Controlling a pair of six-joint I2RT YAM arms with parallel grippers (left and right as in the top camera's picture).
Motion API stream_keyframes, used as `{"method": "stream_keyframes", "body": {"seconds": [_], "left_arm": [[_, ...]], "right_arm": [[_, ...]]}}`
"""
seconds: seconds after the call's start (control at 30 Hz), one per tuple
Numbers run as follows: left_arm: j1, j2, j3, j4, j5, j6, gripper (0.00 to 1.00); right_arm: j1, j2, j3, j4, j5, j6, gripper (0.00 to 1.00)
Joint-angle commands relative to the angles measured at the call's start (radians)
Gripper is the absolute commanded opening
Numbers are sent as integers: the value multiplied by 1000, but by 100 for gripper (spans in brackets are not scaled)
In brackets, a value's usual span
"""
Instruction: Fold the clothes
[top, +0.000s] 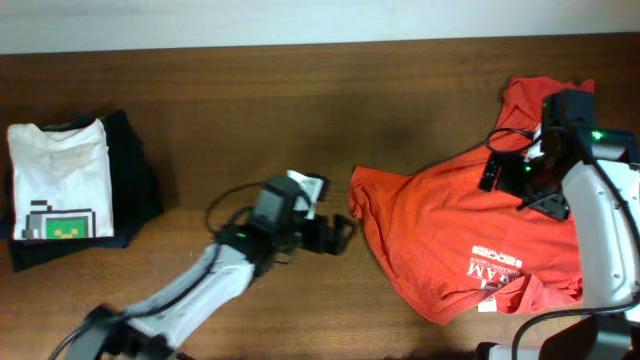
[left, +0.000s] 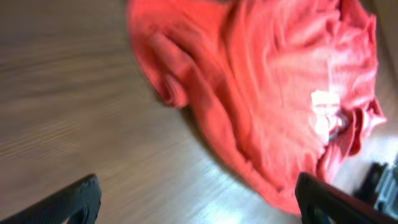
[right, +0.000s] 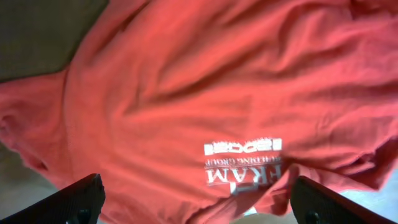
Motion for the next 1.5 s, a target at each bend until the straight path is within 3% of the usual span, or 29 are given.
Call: {"method": "stream_keyframes", "body": {"seconds": [0.0, 0.2, 0.23, 0.27, 0.3, 0.37, 0.43, 0.5, 0.57, 0.6, 0.63, 0.67, 0.73, 0.87, 0.97, 1.07, 1.1, 1.13, 1.2, 1.3, 1.37, 1.43, 1.47], "left_arm": [[-129, 143, 6, 174, 9, -119, 99], [-243, 424, 6, 547, 2, -314, 95], [-251, 461, 7, 638, 0, -316, 80], [-247, 479, 8, 676, -38, -316, 35], [-237, 479, 9, 670, -81, -316, 5], [-161, 475, 20, 664, -99, -285, 0], [-22, 434, 39, 602, -90, -225, 0], [161, 359, 115, 466, -95, -68, 0], [398, 309, 362, 276, -94, -12, 2], [460, 310, 477, 159, -92, -11, 42], [500, 310, 552, 55, -91, -11, 96], [525, 309, 605, -85, -56, -11, 99], [529, 309, 616, -338, 57, -11, 99], [394, 310, 547, -727, 61, -11, 99], [257, 310, 451, -712, 7, -60, 99], [138, 317, 327, -577, -63, -180, 96], [110, 320, 290, -539, -106, -215, 72], [105, 323, 287, -538, -143, -219, 39], [113, 319, 289, -551, -210, -216, 0], [284, 237, 407, -765, -474, -107, 0], [426, 181, 520, -824, -582, -86, 0], [558, 150, 594, -823, -453, -59, 73], [589, 154, 591, -847, -357, -53, 99]], "right_arm": [[-6, -17, 16, -8, -10, -11, 99], [-6, -17, 16, -21, -10, -11, 99], [-6, -17, 16, -21, -10, -11, 99], [-6, -17, 16, -23, -9, -11, 99], [-6, -17, 16, -24, -9, -11, 99], [-6, -17, 16, -24, -8, -11, 99], [-6, -17, 16, -23, 3, -11, 99], [-6, -17, 16, -23, 2, -11, 99], [-6, -17, 16, -22, 2, -11, 99], [-6, -17, 16, -22, 2, -11, 99], [-6, -17, 16, -22, 2, -11, 99], [-6, -17, 16, -22, 2, -11, 99], [-6, -17, 16, -23, 2, -11, 99], [-6, -10, 15, -22, 2, -11, 99], [-6, -8, 15, -23, 2, -11, 99], [-6, -8, 15, -23, 2, -11, 99], [-6, -8, 15, -24, 2, -11, 99], [-6, -8, 15, -24, 2, -11, 99], [-6, -8, 15, -24, 2, -11, 99], [-6, -8, 15, -24, 2, -11, 99], [-6, -7, 15, -23, 2, -11, 99], [-6, 2, 15, -24, 2, -11, 99], [-6, 11, 15, -24, 2, -11, 99]]}}
